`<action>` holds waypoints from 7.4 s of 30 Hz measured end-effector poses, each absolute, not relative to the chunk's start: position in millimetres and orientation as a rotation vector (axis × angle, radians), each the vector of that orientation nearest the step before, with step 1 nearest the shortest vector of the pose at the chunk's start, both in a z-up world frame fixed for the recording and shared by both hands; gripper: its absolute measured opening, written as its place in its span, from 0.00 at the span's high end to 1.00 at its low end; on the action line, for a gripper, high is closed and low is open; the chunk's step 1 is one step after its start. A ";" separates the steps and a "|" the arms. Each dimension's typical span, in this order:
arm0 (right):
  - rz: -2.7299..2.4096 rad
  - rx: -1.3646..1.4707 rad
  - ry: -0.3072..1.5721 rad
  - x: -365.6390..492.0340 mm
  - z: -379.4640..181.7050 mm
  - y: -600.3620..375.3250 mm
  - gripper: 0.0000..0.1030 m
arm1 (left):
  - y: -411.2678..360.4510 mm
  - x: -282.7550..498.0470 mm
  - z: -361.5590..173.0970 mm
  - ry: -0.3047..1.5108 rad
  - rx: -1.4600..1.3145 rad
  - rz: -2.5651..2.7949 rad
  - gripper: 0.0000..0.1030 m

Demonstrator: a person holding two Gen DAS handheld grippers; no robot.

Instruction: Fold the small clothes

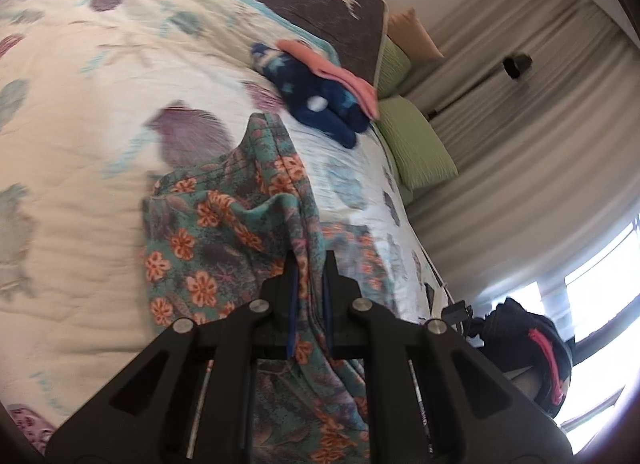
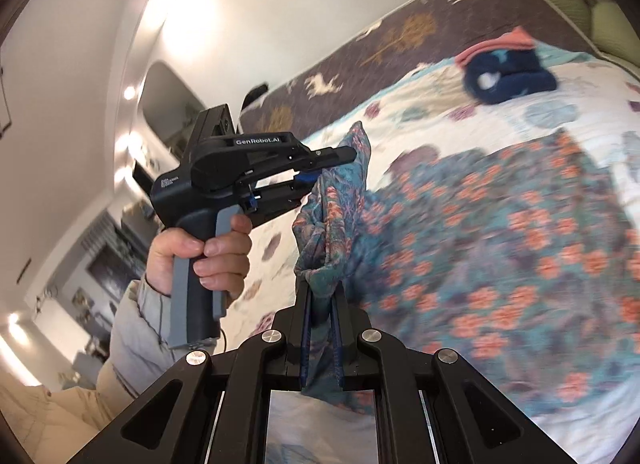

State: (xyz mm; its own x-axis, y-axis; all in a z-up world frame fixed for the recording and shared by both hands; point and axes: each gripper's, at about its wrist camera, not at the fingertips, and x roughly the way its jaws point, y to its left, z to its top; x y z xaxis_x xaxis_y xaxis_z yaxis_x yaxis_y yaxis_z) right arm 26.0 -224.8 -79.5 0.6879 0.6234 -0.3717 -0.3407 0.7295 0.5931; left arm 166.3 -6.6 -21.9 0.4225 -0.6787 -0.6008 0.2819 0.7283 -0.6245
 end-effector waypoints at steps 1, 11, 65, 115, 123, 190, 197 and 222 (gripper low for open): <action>0.556 0.526 0.586 23.7 -80.0 -231.1 0.92 | -20.7 167.1 -19.9 0.961 -0.452 -0.643 0.89; 0.397 0.652 0.509 -8.7 -93.5 -317.1 0.92 | -138.7 170.0 -24.5 1.027 -0.275 -0.732 0.89; 0.070 0.654 0.778 9.0 -142.8 -387.1 0.82 | -49.8 21.2 -104.1 0.990 0.004 -0.524 0.17; 0.051 0.334 0.860 173.1 -134.4 -387.4 0.75 | -110.2 144.3 -108.9 0.905 0.094 -0.488 0.29; 0.070 0.280 0.810 126.9 -106.4 -386.4 0.70 | -93.7 131.3 -89.8 0.936 0.021 -0.486 0.26; 0.163 0.458 0.872 -33.9 -123.5 -356.3 0.36 | -71.8 -21.2 -84.1 0.817 0.159 -0.300 0.17; 0.175 0.436 0.877 -36.2 -123.5 -355.5 0.35 | -75.4 -25.8 -90.3 0.832 0.198 -0.258 0.17; 0.707 0.299 0.910 -24.1 -122.1 -218.0 0.35 | -8.7 -52.1 -78.7 0.865 0.139 -0.146 0.17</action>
